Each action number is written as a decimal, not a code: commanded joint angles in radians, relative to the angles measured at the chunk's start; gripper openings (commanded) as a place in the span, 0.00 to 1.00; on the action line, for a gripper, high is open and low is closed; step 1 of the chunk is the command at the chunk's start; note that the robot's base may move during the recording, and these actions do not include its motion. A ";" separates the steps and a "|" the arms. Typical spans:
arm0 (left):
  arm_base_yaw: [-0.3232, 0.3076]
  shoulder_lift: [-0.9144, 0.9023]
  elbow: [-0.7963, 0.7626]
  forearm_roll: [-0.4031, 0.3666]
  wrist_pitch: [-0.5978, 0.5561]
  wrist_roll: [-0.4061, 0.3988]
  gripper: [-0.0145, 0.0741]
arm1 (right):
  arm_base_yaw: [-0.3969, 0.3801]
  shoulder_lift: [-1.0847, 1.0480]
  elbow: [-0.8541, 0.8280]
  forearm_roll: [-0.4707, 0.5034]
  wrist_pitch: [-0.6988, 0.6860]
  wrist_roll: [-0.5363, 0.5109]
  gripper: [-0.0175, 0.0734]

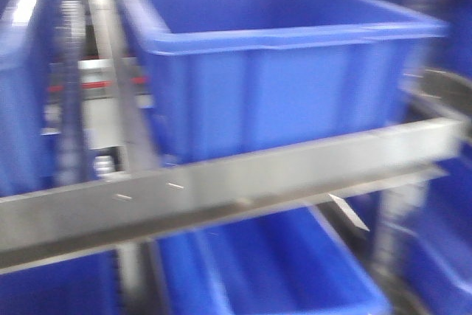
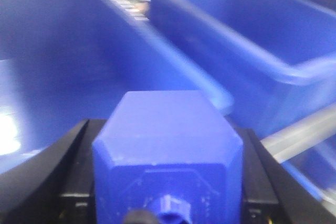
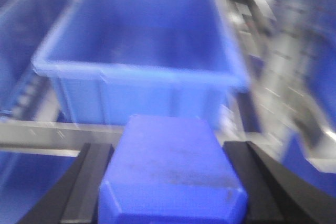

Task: Pick and sort blue part to right shelf
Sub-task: 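Stop the base in front of the open blue bins, parts held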

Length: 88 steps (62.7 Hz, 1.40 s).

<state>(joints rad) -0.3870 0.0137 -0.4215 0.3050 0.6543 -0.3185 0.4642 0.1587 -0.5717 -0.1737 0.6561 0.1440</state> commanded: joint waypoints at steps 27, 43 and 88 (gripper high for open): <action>-0.004 0.020 -0.026 0.013 -0.093 -0.005 0.54 | 0.000 0.015 -0.030 -0.012 -0.094 -0.010 0.57; -0.004 0.020 -0.026 0.013 -0.093 -0.005 0.54 | 0.000 0.015 -0.030 -0.012 -0.094 -0.010 0.57; -0.004 0.020 -0.026 0.013 -0.093 -0.005 0.54 | 0.000 0.015 -0.030 -0.012 -0.094 -0.010 0.57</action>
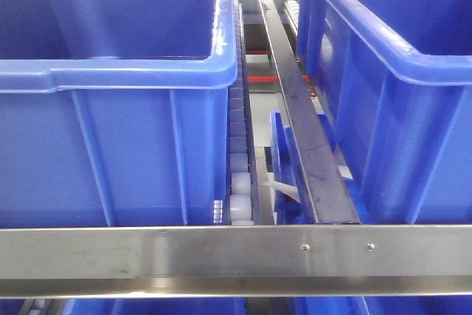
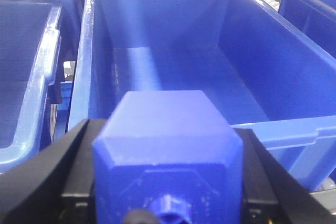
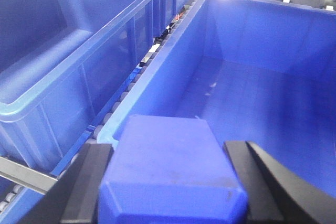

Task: Pick and sort blue part to right shelf
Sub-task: 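Stop the base in front of the open blue bins, parts held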

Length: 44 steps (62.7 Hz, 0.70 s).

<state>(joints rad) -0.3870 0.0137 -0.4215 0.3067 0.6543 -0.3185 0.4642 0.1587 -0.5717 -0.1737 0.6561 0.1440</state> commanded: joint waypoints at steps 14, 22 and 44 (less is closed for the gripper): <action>-0.004 0.020 -0.026 0.012 -0.093 -0.005 0.54 | 0.000 0.015 -0.030 -0.012 -0.094 -0.010 0.57; -0.004 0.020 -0.030 0.010 -0.154 -0.005 0.54 | 0.000 0.015 -0.030 -0.012 -0.094 -0.010 0.57; -0.004 0.448 -0.361 -0.045 -0.093 0.063 0.54 | 0.000 0.015 -0.030 -0.012 -0.105 -0.010 0.57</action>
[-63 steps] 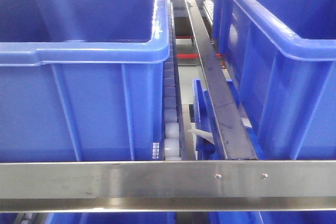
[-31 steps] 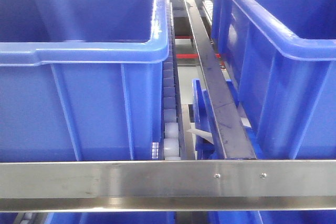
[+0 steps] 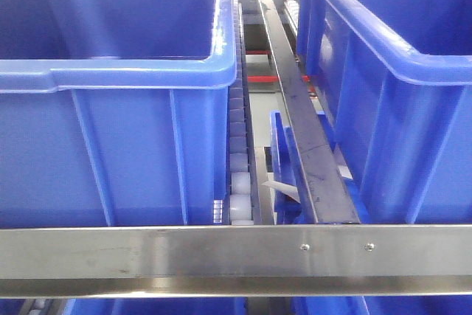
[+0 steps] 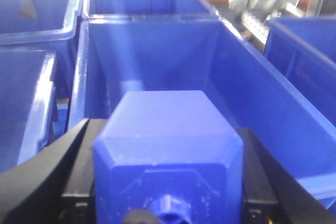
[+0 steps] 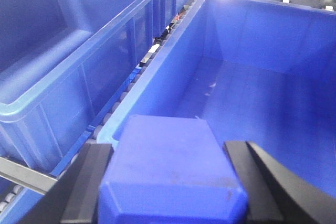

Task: Pick and sort blue part to right shelf
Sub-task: 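Stop the base in front of the open blue bins, parts held, then lower the left gripper into a blue bin and open to release part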

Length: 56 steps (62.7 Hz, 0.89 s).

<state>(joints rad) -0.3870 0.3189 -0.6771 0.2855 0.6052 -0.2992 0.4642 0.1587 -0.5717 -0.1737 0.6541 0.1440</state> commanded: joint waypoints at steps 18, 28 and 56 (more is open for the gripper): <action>-0.004 0.588 -0.314 -0.043 -0.083 0.092 0.54 | 0.000 0.015 -0.030 -0.011 -0.103 -0.010 0.57; 0.002 0.833 -0.433 -0.047 -0.063 0.030 0.54 | 0.000 0.015 -0.030 -0.011 -0.103 -0.010 0.57; 0.054 1.298 -0.637 -0.126 -0.019 0.024 0.54 | 0.000 0.015 -0.030 -0.011 -0.100 -0.010 0.57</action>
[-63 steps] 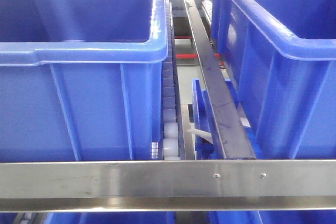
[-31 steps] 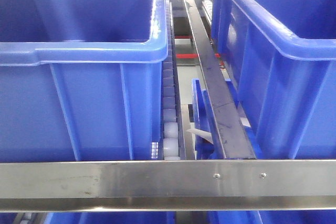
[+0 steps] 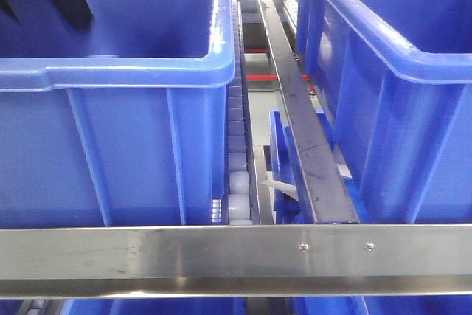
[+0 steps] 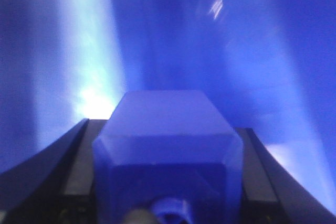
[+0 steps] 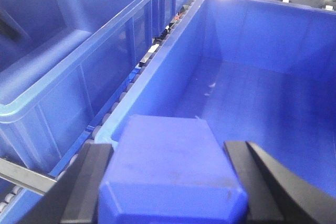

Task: Pick and sort blue part to right shelf
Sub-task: 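Lower the left gripper into a blue bin and open to release part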

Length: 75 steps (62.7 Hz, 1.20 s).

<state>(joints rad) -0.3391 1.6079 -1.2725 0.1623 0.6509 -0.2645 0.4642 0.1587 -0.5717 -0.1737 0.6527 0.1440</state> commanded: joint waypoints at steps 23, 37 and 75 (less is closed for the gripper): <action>0.018 0.150 -0.046 -0.001 -0.067 -0.009 0.57 | 0.000 0.015 -0.030 -0.011 -0.098 -0.010 0.57; 0.018 0.155 -0.051 -0.005 -0.062 -0.009 0.85 | 0.000 0.015 -0.030 -0.011 -0.094 -0.010 0.57; -0.023 -0.348 0.049 -0.017 -0.050 0.000 0.64 | 0.000 0.015 -0.030 -0.011 -0.079 -0.010 0.57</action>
<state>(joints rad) -0.3530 1.3956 -1.2518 0.1406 0.6848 -0.2645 0.4642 0.1587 -0.5717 -0.1737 0.6565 0.1440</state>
